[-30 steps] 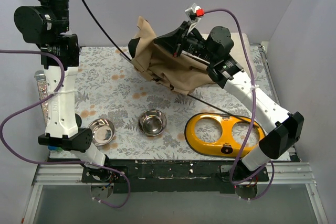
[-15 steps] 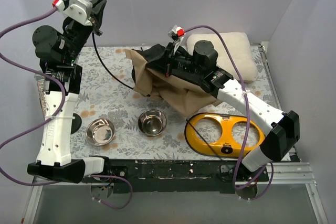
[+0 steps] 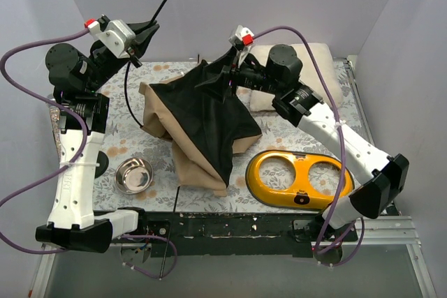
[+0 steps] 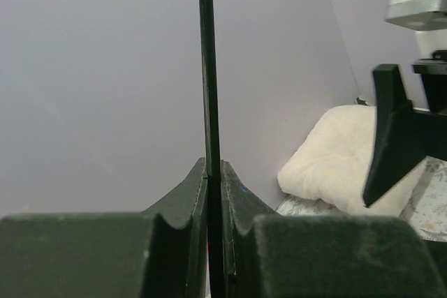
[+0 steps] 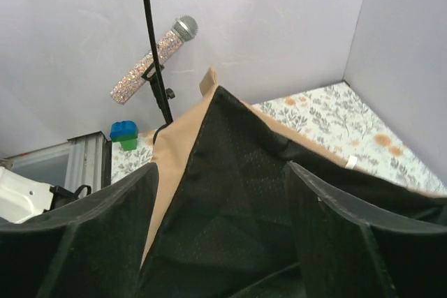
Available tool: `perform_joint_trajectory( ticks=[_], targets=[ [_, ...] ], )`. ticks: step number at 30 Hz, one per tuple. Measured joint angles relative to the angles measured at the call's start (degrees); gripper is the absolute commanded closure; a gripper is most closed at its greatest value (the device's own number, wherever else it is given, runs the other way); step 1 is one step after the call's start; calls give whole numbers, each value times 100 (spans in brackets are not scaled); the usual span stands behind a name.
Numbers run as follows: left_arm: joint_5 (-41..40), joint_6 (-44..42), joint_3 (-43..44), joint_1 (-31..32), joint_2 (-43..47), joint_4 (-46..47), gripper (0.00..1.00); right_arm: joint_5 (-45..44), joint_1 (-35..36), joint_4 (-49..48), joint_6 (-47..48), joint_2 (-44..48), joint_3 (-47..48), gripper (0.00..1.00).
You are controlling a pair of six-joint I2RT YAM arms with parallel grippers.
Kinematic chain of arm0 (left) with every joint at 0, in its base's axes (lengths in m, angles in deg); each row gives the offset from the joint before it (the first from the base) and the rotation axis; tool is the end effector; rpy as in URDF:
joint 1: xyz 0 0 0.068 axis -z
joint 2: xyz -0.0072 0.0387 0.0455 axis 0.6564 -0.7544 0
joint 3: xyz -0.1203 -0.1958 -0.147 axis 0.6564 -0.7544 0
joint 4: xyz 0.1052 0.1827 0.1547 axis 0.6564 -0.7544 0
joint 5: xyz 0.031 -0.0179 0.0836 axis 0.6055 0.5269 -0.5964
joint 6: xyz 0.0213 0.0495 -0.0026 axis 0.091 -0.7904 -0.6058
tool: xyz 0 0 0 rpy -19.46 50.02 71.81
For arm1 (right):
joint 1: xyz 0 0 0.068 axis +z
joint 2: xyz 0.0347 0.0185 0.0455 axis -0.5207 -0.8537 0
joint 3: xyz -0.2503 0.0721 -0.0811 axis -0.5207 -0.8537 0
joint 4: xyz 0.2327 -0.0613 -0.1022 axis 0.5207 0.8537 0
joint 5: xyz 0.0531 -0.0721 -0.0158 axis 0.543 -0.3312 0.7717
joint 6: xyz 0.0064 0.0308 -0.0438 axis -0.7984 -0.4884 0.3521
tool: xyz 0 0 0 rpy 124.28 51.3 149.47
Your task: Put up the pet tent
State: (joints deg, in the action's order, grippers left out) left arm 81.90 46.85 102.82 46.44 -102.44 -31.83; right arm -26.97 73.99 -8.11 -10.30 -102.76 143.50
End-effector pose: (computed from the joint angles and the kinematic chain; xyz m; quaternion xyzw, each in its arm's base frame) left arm 0.2124 -0.0435 0.5530 0.2157 0.5589 -0.3679 0.7112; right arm 0.2394 0.2440 0.4665 -0.3646 0.5443 0.4707 0.5910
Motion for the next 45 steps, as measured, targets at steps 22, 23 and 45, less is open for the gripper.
perform_joint_trajectory(
  ticks=[22, 23, 45],
  targets=[
    [863, 232, -72, -4, 122, 101, 100, 879, 479, -767, -398, -3265, 2754, 11],
    [879, 240, -72, -4, 122, 98, 100, 916, 503, -822, -415, -3311, 2859, 11],
    [922, 240, -74, -4, 133, -28, 100, 1132, 758, -949, -199, -4022, 3261, 98]
  ],
)
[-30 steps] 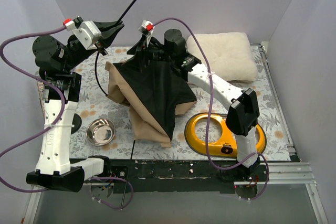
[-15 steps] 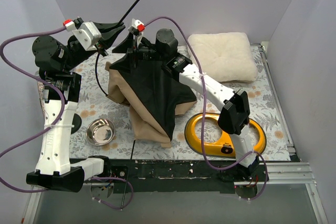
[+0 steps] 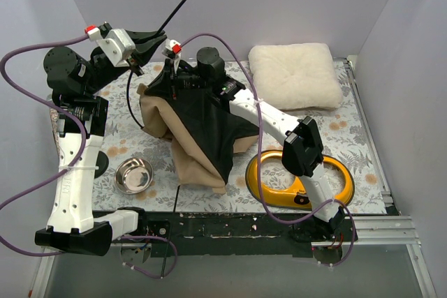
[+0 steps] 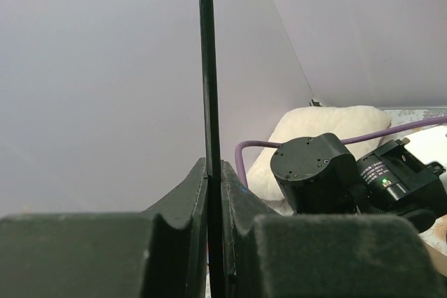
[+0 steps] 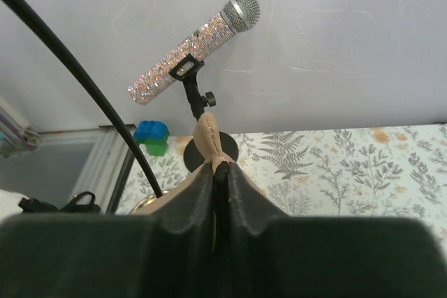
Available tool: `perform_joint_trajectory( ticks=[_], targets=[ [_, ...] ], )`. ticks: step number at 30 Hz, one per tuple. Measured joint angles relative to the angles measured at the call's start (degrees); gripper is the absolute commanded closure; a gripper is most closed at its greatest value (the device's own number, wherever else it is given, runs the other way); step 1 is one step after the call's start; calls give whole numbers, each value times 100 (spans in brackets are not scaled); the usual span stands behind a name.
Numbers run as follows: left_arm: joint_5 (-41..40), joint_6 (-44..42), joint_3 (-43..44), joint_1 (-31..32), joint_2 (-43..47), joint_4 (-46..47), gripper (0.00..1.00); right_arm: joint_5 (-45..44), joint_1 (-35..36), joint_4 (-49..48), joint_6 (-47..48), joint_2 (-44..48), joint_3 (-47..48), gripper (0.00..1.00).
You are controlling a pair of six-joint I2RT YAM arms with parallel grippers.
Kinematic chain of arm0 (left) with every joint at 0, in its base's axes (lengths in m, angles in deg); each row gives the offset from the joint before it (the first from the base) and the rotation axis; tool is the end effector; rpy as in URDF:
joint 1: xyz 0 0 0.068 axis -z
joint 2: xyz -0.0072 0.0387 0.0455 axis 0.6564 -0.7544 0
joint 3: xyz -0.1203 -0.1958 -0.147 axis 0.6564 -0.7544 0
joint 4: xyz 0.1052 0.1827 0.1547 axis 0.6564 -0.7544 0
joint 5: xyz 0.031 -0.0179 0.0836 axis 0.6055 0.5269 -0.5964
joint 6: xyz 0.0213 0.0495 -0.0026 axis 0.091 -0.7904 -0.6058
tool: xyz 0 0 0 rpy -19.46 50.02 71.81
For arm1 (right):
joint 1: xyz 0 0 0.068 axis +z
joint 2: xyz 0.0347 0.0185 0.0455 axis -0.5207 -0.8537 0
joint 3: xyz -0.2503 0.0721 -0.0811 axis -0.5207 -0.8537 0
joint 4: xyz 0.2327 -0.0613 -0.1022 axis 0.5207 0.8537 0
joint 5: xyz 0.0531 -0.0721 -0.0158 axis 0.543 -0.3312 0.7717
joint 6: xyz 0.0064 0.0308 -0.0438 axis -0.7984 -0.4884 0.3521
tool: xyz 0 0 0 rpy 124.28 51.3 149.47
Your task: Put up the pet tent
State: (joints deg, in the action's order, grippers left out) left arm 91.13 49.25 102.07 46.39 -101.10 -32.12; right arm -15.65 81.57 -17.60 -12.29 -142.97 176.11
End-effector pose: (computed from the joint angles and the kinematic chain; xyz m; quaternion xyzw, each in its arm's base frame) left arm 0.2008 -0.0462 0.5517 0.2681 0.5539 -0.4157 0.6697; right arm 0.3149 0.4141 0.3897 -0.4515 0.4714 0.5603 0.5098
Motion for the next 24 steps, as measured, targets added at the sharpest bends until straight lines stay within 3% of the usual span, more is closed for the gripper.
perform_joint_trajectory(
  ticks=[12, 24],
  targets=[
    [-699, -387, 127, -52, -57, -977, 100, 2, -13, 31, -293, 247, -201, 99],
    [-951, -1014, -74, -234, 267, -2234, 100, -201, -542, -234, -1434, 691, -415, 99]
  ],
)
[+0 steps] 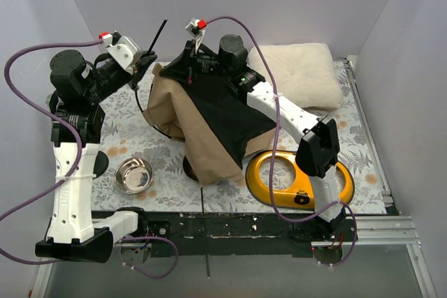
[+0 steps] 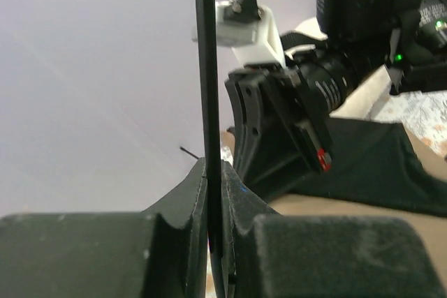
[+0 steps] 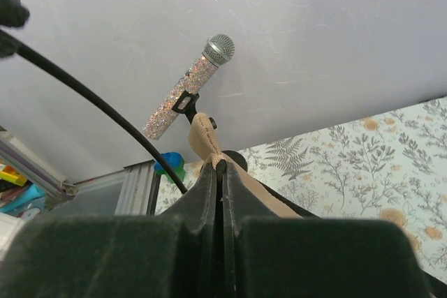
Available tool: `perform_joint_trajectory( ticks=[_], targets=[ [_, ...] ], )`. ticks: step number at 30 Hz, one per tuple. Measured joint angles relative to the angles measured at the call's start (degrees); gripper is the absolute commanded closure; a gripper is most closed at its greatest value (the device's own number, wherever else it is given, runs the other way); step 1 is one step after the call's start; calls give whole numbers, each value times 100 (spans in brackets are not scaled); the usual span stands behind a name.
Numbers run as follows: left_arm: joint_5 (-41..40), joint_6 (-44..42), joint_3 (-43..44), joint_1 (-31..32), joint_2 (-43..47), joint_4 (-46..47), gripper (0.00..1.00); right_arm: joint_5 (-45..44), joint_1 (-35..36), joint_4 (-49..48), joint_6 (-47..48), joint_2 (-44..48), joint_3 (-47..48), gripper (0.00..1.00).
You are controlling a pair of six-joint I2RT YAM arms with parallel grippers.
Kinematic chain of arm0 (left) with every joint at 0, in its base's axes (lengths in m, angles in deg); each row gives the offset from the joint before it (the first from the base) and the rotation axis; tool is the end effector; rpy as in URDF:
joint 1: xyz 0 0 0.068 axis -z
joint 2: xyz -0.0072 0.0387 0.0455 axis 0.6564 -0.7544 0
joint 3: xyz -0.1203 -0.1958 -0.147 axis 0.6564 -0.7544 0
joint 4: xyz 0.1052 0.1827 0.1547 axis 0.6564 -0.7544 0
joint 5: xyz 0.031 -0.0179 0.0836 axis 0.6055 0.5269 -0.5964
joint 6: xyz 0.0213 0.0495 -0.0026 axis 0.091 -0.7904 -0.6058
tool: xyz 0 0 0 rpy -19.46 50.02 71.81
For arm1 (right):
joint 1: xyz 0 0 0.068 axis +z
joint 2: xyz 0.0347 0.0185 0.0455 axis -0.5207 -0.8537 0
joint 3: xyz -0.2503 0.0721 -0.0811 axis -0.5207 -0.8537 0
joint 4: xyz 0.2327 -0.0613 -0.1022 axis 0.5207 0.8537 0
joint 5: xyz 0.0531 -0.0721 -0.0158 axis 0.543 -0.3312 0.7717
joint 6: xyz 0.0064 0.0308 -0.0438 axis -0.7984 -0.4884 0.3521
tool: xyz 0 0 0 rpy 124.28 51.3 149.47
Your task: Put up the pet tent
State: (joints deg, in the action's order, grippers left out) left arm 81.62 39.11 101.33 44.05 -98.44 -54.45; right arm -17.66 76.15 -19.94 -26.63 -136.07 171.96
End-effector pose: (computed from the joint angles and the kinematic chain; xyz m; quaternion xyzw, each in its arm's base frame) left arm 0.1975 -0.0335 0.5197 0.1900 0.6722 -0.3346 0.6325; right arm 0.3315 0.3602 0.4272 -0.3555 0.5137 0.5979 0.5023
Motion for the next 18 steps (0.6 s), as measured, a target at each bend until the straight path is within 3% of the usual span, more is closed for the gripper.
perform_joint_trajectory(
  ticks=[9, 14, 18],
  targets=[
    [186, -205, -516, -149, 254, -708, 100, -44, -101, 92, -278, 70, -203, 99],
    [337, 647, -835, -184, 479, 22, 100, -92, -116, -31, -313, 229, -479, 99],
    [450, 1458, -835, -188, 557, 1134, 100, -278, -192, -225, -238, 385, -474, 99]
  ],
)
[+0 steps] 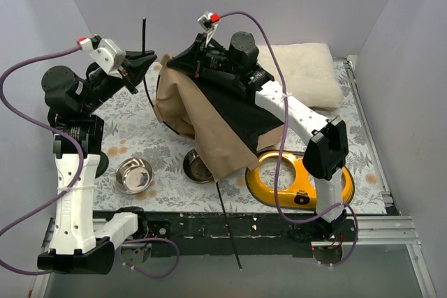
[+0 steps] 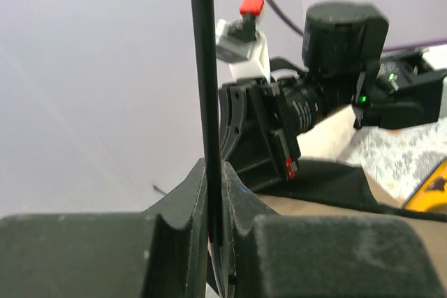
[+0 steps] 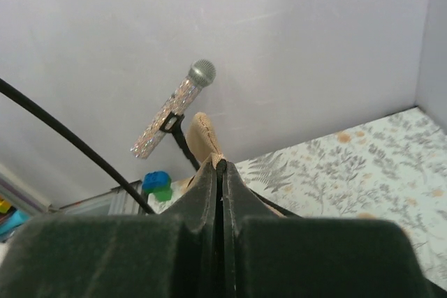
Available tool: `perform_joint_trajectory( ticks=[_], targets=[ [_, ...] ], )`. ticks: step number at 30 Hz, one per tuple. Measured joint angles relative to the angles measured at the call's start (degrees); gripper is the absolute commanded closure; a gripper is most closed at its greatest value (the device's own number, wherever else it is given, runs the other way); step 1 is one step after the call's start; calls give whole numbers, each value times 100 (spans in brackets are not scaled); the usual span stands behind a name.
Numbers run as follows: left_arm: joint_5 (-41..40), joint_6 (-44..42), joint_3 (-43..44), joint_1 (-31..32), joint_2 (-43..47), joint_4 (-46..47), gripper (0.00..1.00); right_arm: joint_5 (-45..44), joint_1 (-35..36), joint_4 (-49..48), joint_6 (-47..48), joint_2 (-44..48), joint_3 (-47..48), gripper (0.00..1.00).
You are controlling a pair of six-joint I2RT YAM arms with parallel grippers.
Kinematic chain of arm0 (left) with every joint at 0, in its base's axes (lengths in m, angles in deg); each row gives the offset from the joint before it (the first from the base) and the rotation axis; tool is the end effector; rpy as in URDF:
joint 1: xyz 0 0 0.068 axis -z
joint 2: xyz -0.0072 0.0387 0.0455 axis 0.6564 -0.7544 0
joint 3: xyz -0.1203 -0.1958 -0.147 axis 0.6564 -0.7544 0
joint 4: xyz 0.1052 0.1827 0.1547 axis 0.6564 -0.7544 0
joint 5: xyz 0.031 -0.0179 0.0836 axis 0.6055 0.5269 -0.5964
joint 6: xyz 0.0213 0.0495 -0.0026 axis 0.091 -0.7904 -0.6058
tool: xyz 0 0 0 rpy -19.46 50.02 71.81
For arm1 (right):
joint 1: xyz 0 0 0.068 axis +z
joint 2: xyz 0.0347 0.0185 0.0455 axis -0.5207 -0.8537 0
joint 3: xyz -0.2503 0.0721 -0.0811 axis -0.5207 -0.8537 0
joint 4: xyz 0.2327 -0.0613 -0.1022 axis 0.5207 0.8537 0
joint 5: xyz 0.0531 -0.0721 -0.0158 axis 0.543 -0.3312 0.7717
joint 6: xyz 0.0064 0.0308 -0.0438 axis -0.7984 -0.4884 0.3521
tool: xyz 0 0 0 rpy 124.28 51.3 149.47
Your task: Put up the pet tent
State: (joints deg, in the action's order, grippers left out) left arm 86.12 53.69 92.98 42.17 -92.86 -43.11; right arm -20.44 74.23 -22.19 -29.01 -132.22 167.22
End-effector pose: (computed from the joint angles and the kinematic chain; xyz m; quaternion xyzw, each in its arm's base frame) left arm 0.1801 -0.0287 0.5128 0.1502 0.6433 -0.4154 0.6253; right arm 0.3334 0.3378 0.4338 -0.3193 0.5244 0.5937 0.5201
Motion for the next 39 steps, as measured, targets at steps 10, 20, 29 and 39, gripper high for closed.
perform_joint_trajectory(
  ticks=[10, 20, 29, 39],
  targets=[
    [433, 1143, -33, -7, -31, 2260, 48, -376, -251, -190, 431, 190, 190, 99],
    [-411, 2046, -33, -13, -57, 3364, 34, -739, -238, -160, 721, 234, 214, 99],
    [-2083, 2302, 127, -11, -72, 4013, 29, -791, -234, -68, 885, 236, 291, 99],
    [-3270, 2417, 787, -11, -505, 4752, 34, -796, -192, -26, 1025, 254, 289, 99]
  ],
)
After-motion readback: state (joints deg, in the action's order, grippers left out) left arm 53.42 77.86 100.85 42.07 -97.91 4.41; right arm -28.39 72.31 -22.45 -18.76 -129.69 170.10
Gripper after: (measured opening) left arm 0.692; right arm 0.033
